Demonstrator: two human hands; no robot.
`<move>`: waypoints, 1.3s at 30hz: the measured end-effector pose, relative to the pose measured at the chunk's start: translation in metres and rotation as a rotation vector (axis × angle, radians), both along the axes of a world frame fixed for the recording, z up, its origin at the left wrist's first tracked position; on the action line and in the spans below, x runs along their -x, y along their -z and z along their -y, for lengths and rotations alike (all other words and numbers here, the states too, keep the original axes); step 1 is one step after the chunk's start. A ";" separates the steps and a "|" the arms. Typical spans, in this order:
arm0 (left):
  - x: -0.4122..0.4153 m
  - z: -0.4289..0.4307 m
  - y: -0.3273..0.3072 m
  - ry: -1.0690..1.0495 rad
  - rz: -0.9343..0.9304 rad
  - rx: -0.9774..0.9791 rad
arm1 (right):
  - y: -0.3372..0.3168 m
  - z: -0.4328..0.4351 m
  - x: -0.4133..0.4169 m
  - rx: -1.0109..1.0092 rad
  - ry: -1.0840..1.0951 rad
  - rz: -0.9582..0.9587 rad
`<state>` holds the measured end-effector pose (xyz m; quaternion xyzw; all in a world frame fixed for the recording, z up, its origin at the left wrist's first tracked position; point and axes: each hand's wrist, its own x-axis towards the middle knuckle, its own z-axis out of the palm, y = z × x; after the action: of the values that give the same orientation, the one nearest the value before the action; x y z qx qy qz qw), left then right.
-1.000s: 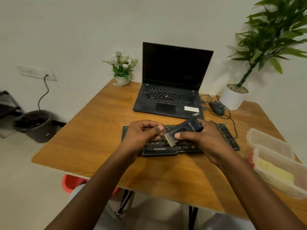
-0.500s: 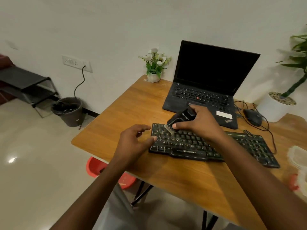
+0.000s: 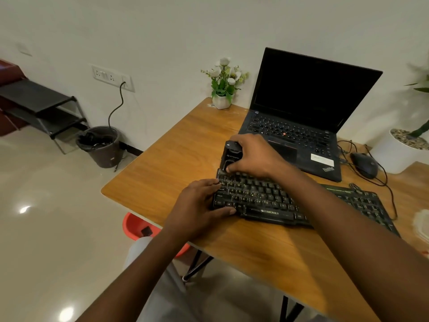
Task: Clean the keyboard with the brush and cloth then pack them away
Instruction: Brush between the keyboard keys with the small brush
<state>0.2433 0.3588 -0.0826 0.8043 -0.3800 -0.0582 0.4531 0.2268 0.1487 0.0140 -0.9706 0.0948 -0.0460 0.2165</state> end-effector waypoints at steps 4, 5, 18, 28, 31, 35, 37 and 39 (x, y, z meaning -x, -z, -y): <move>-0.002 0.001 0.002 -0.029 -0.027 0.013 | -0.005 0.026 0.012 0.083 0.015 -0.066; -0.003 0.001 0.002 -0.034 -0.034 0.017 | -0.007 0.031 0.015 0.094 0.027 -0.069; -0.002 0.002 0.005 -0.043 -0.052 0.048 | -0.004 0.012 -0.020 0.062 -0.023 -0.083; -0.001 0.001 0.002 -0.044 -0.040 0.035 | -0.003 0.010 -0.026 -0.176 -0.011 -0.090; -0.001 0.001 0.001 -0.046 -0.029 0.040 | -0.008 0.017 -0.022 -0.087 -0.070 -0.161; -0.002 0.002 0.003 -0.058 -0.036 0.041 | -0.019 0.028 -0.009 0.066 -0.110 -0.219; -0.002 0.001 0.003 -0.057 -0.035 0.037 | -0.020 0.023 -0.004 0.066 -0.112 -0.191; -0.001 0.001 0.002 -0.054 -0.017 0.033 | -0.016 0.015 -0.002 -0.013 -0.108 -0.150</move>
<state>0.2445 0.3577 -0.0850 0.8060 -0.3553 -0.0465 0.4711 0.2284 0.1340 0.0305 -0.9736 0.0585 0.0393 0.2170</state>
